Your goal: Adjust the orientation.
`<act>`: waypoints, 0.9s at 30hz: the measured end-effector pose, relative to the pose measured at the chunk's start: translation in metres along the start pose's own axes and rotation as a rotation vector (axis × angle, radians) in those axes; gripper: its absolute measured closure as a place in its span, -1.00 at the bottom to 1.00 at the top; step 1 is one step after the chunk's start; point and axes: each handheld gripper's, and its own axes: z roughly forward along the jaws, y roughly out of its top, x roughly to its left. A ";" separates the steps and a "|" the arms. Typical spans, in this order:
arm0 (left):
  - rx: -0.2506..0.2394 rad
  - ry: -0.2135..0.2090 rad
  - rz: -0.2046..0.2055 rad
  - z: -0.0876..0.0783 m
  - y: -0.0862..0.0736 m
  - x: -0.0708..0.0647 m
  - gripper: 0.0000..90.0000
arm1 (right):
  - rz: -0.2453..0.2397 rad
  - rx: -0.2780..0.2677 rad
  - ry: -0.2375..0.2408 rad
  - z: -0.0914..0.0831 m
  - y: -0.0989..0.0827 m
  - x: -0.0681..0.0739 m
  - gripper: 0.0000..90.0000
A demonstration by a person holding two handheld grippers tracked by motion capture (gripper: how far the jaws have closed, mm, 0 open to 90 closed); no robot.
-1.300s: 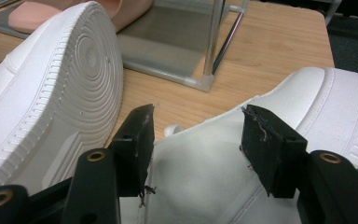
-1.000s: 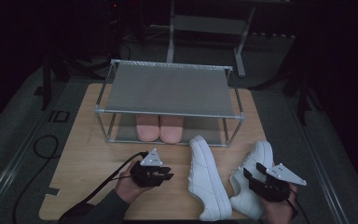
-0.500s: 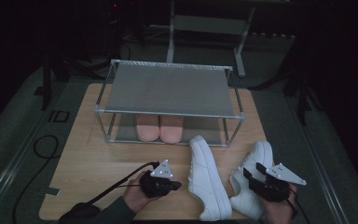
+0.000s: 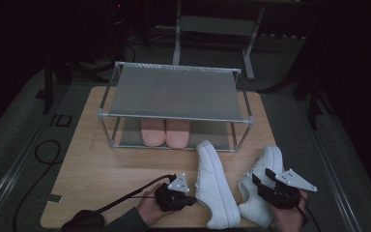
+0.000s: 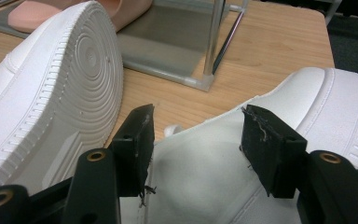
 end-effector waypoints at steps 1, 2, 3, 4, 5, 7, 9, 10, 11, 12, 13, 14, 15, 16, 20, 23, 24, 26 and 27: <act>0.001 -0.001 0.002 0.001 0.000 0.000 0.98 | 0.000 0.000 0.000 0.000 0.000 0.000 -0.04; 0.005 0.005 0.002 0.002 0.000 0.000 0.98 | 0.000 0.000 0.000 0.000 0.000 0.000 -0.04; 0.005 0.005 0.002 0.002 0.000 0.000 0.97 | 0.001 0.000 -0.001 0.000 0.000 0.000 -0.04; 0.011 0.009 0.002 0.003 0.000 0.000 0.97 | 0.001 0.000 -0.001 0.000 0.000 0.000 -0.04; 0.017 0.011 0.003 0.004 -0.001 0.001 0.97 | 0.001 0.000 -0.001 0.000 0.000 0.000 -0.04; 0.027 0.013 -0.001 0.007 -0.002 0.001 0.94 | 0.001 0.000 0.000 0.000 0.000 0.000 -0.04; 0.028 0.009 -0.004 0.007 -0.002 0.001 0.93 | 0.001 0.000 0.000 0.000 0.000 0.000 -0.04; 0.024 0.002 -0.008 0.009 -0.002 0.001 0.92 | 0.001 0.000 -0.001 0.000 0.000 0.000 -0.04; 0.023 -0.001 -0.012 0.009 -0.002 0.001 0.92 | 0.001 0.000 -0.001 0.000 0.000 0.000 -0.04; 0.023 -0.001 -0.012 0.009 -0.002 0.001 0.92 | 0.000 0.000 -0.001 0.000 0.000 0.000 -0.04; 0.011 -0.005 -0.013 0.009 -0.002 0.001 0.92 | 0.000 0.000 -0.001 0.000 0.000 0.000 -0.04; 0.011 -0.005 -0.013 0.009 -0.002 0.001 0.92 | 0.000 0.000 -0.002 0.000 0.000 0.000 -0.04; -0.007 -0.008 -0.010 0.007 0.000 -0.001 0.91 | 0.000 0.000 -0.001 0.000 0.000 0.000 -0.04; -0.016 -0.006 -0.008 0.006 0.001 -0.001 0.91 | 0.000 0.000 -0.001 0.000 0.000 0.000 -0.04; -0.034 0.002 -0.018 0.003 0.003 0.001 0.91 | -0.001 0.000 -0.002 0.000 0.000 0.000 -0.04; -0.043 0.010 -0.031 0.003 0.004 0.003 0.91 | 0.001 0.000 -0.002 0.000 0.000 0.000 -0.04; -0.045 0.008 -0.033 0.003 0.005 0.004 0.90 | 0.001 0.000 -0.001 0.000 0.000 0.000 -0.04; -0.052 0.014 -0.043 0.003 0.006 0.006 0.90 | 0.000 -0.001 -0.001 0.000 0.000 0.000 -0.04; -0.055 0.009 -0.049 0.003 0.006 0.008 0.90 | -0.001 0.000 -0.002 0.000 0.000 0.000 -0.04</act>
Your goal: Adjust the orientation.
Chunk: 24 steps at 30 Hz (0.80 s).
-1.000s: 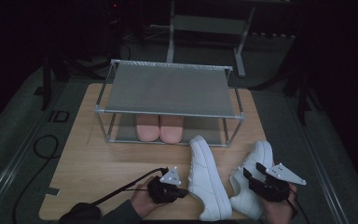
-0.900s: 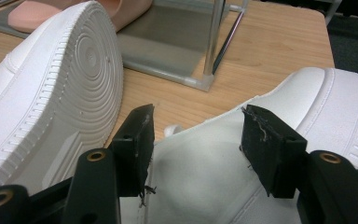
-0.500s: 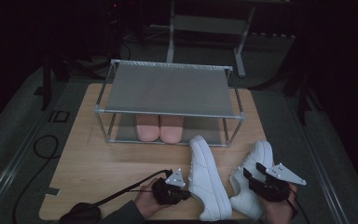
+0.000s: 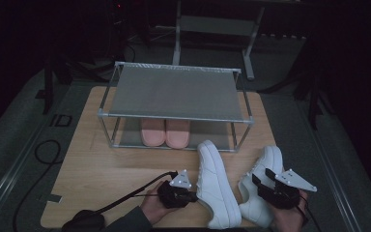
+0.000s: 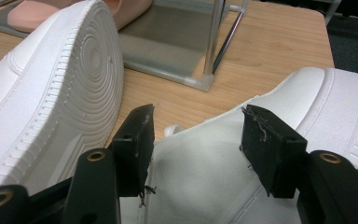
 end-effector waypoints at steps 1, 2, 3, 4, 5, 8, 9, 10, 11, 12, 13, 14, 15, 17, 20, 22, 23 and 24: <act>0.000 0.000 0.000 0.000 0.000 0.000 0.90 | 0.000 0.000 0.000 0.000 0.000 0.000 -0.04; 0.000 -0.007 -0.004 0.001 0.000 0.001 0.90 | 0.000 0.000 0.000 0.000 0.000 0.000 -0.04; -0.005 -0.021 -0.006 0.003 0.000 0.000 0.90 | 0.001 -0.001 0.000 0.000 0.000 0.000 -0.04; 0.000 -0.029 -0.005 0.005 0.000 0.000 0.90 | 0.001 -0.001 0.000 0.000 0.000 0.000 -0.04; 0.001 -0.036 -0.007 0.007 -0.001 -0.001 0.90 | 0.001 -0.001 0.000 0.000 0.000 0.000 -0.04; 0.004 -0.033 -0.007 0.013 -0.001 0.000 0.90 | -0.001 0.000 -0.001 0.000 0.000 0.000 -0.04; 0.001 -0.030 -0.010 0.015 0.000 0.000 0.90 | 0.000 0.000 -0.001 0.000 0.000 0.000 -0.04; -0.006 -0.026 -0.013 0.016 0.000 0.001 0.90 | 0.001 -0.001 0.000 0.000 0.000 0.000 -0.04; -0.014 -0.027 -0.020 0.017 0.001 0.002 0.90 | 0.001 -0.001 0.000 0.000 0.000 0.000 -0.04; -0.022 -0.024 -0.025 0.017 0.002 0.002 0.90 | 0.001 -0.001 0.000 0.000 0.000 0.000 -0.04; -0.022 -0.024 -0.025 0.017 0.002 0.002 0.91 | 0.001 -0.001 0.000 0.000 0.000 0.000 -0.04; -0.026 -0.012 -0.023 0.018 0.004 0.003 0.91 | 0.000 -0.001 0.000 0.000 0.000 0.000 -0.04; -0.025 -0.006 -0.022 0.018 0.005 0.004 0.92 | 0.001 -0.001 0.000 0.000 0.000 0.000 -0.04; -0.018 0.014 -0.018 0.019 0.006 0.005 0.94 | 0.002 -0.001 0.000 0.000 0.000 0.000 -0.04; -0.019 0.029 -0.028 0.017 0.008 0.009 0.97 | 0.001 -0.001 -0.001 0.000 0.000 0.000 -0.04; -0.020 0.039 -0.026 0.017 0.009 0.010 0.98 | 0.002 -0.001 0.000 0.000 0.000 0.000 -0.04; -0.022 0.052 -0.028 0.015 0.011 0.013 0.98 | 0.001 -0.001 0.000 0.000 0.000 0.000 -0.04; -0.023 0.060 -0.030 0.014 0.012 0.014 0.98 | 0.001 -0.001 -0.001 0.000 0.000 0.000 -0.04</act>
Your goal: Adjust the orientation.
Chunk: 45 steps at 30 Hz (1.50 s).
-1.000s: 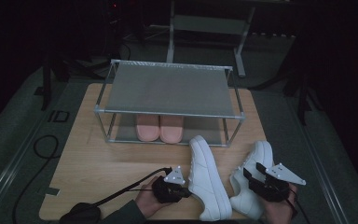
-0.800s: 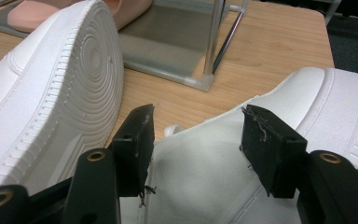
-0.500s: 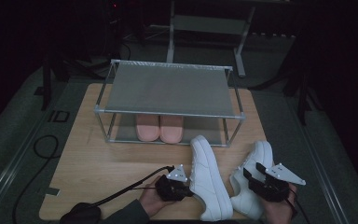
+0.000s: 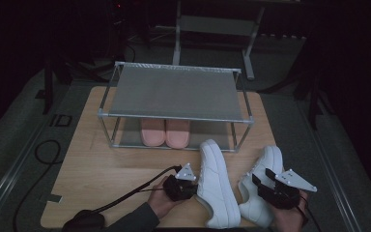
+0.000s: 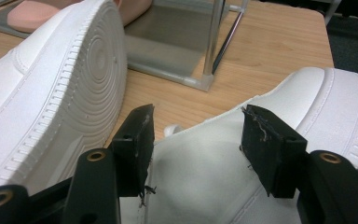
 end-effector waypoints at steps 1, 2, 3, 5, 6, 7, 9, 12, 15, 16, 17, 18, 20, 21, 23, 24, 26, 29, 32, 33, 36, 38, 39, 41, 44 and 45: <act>-0.003 0.004 -0.001 -0.001 0.001 0.001 0.99 | 0.000 0.000 0.000 0.000 0.000 0.000 -0.04; -0.004 0.012 -0.004 -0.002 0.001 0.003 0.99 | 0.000 0.000 0.000 0.000 0.000 0.000 -0.04; -0.004 0.012 -0.004 -0.002 0.001 0.003 0.99 | 0.000 0.000 0.000 0.000 0.000 0.000 -0.04; -0.009 0.033 -0.015 -0.004 0.004 0.007 0.99 | -0.001 0.000 0.000 0.000 0.000 0.000 -0.04; -0.008 0.040 -0.015 -0.005 0.004 0.009 0.99 | -0.001 0.000 -0.001 0.000 0.000 0.000 -0.04; -0.008 0.045 -0.016 -0.005 0.005 0.011 0.99 | 0.000 0.000 0.000 0.000 0.000 0.000 -0.04; -0.013 0.057 -0.028 -0.007 0.007 0.014 0.99 | 0.000 0.000 0.000 0.000 0.000 0.000 -0.04; -0.018 0.068 -0.041 -0.008 0.009 0.020 0.99 | -0.001 0.000 0.000 0.000 0.000 0.000 -0.04; -0.023 0.076 -0.053 -0.009 0.011 0.025 0.99 | -0.001 0.000 0.000 0.000 0.000 0.000 -0.04; -0.025 0.080 -0.057 -0.010 0.013 0.027 0.99 | -0.001 0.000 0.001 0.000 0.000 0.000 -0.04; -0.026 0.085 -0.060 -0.010 0.015 0.030 0.99 | -0.001 0.000 0.000 0.000 0.000 0.000 -0.04; -0.025 0.086 -0.061 -0.011 0.016 0.032 0.99 | -0.001 0.000 0.000 0.000 0.000 0.000 -0.04; -0.028 0.089 -0.064 -0.011 0.019 0.035 0.99 | -0.001 0.000 0.001 0.000 0.000 0.000 -0.04; -0.028 0.089 -0.064 -0.011 0.019 0.035 0.99 | -0.001 0.000 0.001 0.000 0.000 0.000 -0.04; -0.027 0.102 -0.066 -0.012 0.023 0.037 0.99 | 0.001 0.000 0.002 0.000 0.000 0.000 -0.03; -0.027 0.102 -0.066 -0.012 0.023 0.037 0.99 | 0.001 -0.001 0.003 0.000 0.000 -0.001 -0.03; -0.027 0.099 -0.062 -0.013 0.026 0.037 0.99 | 0.000 -0.001 0.003 0.001 0.000 0.000 -0.03; -0.039 0.085 -0.056 -0.013 0.031 0.034 0.99 | -0.001 0.001 0.002 0.001 0.000 0.000 -0.03; -0.051 0.071 -0.045 -0.013 0.037 0.029 0.99 | 0.000 -0.001 0.003 0.000 0.000 0.000 -0.03; -0.051 0.071 -0.045 -0.013 0.037 0.029 0.99 | 0.000 -0.001 0.003 0.000 0.000 0.000 -0.03; -0.065 0.048 -0.039 -0.014 0.042 0.026 0.99 | 0.001 -0.001 0.002 0.000 0.000 -0.001 -0.03; -0.071 0.036 -0.031 -0.014 0.045 0.022 0.99 | 0.000 -0.001 0.003 0.000 0.000 -0.001 -0.03; -0.070 0.035 -0.016 -0.014 0.048 0.019 0.98 | 0.001 -0.001 0.003 0.000 0.000 0.000 -0.03; -0.077 0.026 -0.004 -0.013 0.050 0.016 0.98 | 0.000 -0.001 0.002 0.000 0.000 0.000 -0.03; -0.084 0.021 0.004 -0.013 0.052 0.012 0.97 | 0.000 0.000 0.001 0.000 0.000 -0.001 -0.03; -0.088 0.012 0.014 -0.013 0.054 0.009 0.97 | 0.000 0.000 0.002 0.000 0.000 -0.001 -0.03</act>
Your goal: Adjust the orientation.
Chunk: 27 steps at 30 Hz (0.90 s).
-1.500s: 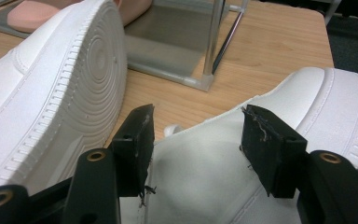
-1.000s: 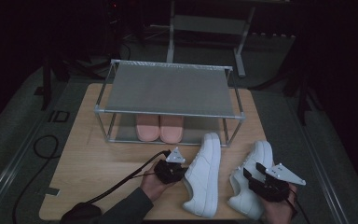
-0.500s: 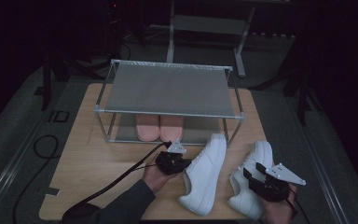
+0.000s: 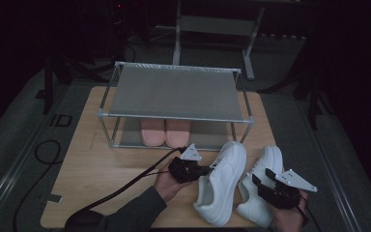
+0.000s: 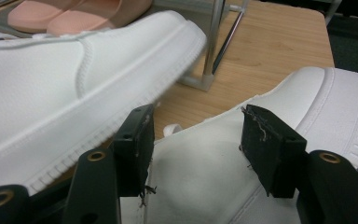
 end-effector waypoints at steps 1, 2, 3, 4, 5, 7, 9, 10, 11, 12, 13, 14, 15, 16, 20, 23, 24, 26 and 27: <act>0.000 0.000 0.000 0.000 0.000 0.000 0.96 | 0.000 -0.001 0.001 0.000 0.000 0.000 -0.03; 0.003 0.003 0.009 0.000 0.001 -0.002 0.96 | 0.001 -0.001 0.001 0.000 0.000 0.000 -0.03; 0.003 0.006 0.020 0.000 0.003 -0.004 0.95 | 0.001 -0.001 0.001 0.000 0.000 0.000 -0.03; 0.003 0.004 0.030 0.000 0.004 -0.007 0.94 | 0.000 -0.001 0.001 0.000 0.000 0.000 -0.03; -0.006 -0.007 0.039 -0.001 0.006 -0.010 0.93 | 0.000 -0.001 0.001 0.000 0.000 0.000 -0.03; -0.008 -0.004 0.053 -0.001 0.008 -0.014 0.91 | -0.001 0.000 0.000 0.000 0.000 0.000 -0.03; -0.002 0.003 0.062 -0.001 0.008 -0.017 0.88 | 0.000 -0.001 0.001 0.000 0.000 0.000 -0.03; -0.002 0.003 0.062 -0.001 0.008 -0.017 0.88 | 0.000 -0.001 0.001 0.000 0.000 0.000 -0.03; -0.002 -0.001 0.063 -0.002 0.008 -0.019 0.87 | -0.001 -0.001 0.001 0.000 0.000 0.000 -0.04; -0.002 -0.001 0.063 -0.002 0.008 -0.019 0.87 | -0.001 -0.001 0.001 0.000 0.000 0.000 -0.03; 0.004 -0.011 0.075 -0.003 0.008 -0.022 0.88 | 0.000 -0.001 0.001 0.000 0.000 0.000 -0.03; 0.004 -0.011 0.075 -0.003 0.008 -0.022 0.88 | -0.001 -0.001 0.001 0.000 0.000 0.000 -0.03; 0.010 -0.021 0.082 -0.004 0.007 -0.026 0.88 | -0.001 -0.002 0.001 0.000 0.000 0.000 -0.03; 0.017 -0.029 0.084 -0.004 0.007 -0.028 0.88 | 0.000 -0.001 0.001 0.000 0.000 0.000 -0.03; 0.043 -0.041 0.098 -0.001 0.003 -0.033 0.89 | -0.001 -0.001 0.001 0.000 0.000 0.000 -0.04; 0.066 -0.062 0.100 0.004 -0.001 -0.037 0.90 | -0.001 0.000 0.001 0.000 0.000 0.000 -0.04; 0.072 -0.075 0.098 0.006 -0.003 -0.039 0.90 | -0.001 0.000 0.001 0.000 0.000 0.000 -0.04; 0.102 -0.099 0.095 0.013 -0.008 -0.043 0.92 | -0.001 -0.001 0.001 0.000 0.000 0.000 -0.04; 0.111 -0.103 0.096 0.015 -0.010 -0.044 0.92 | -0.001 0.000 0.001 0.000 0.000 0.000 -0.04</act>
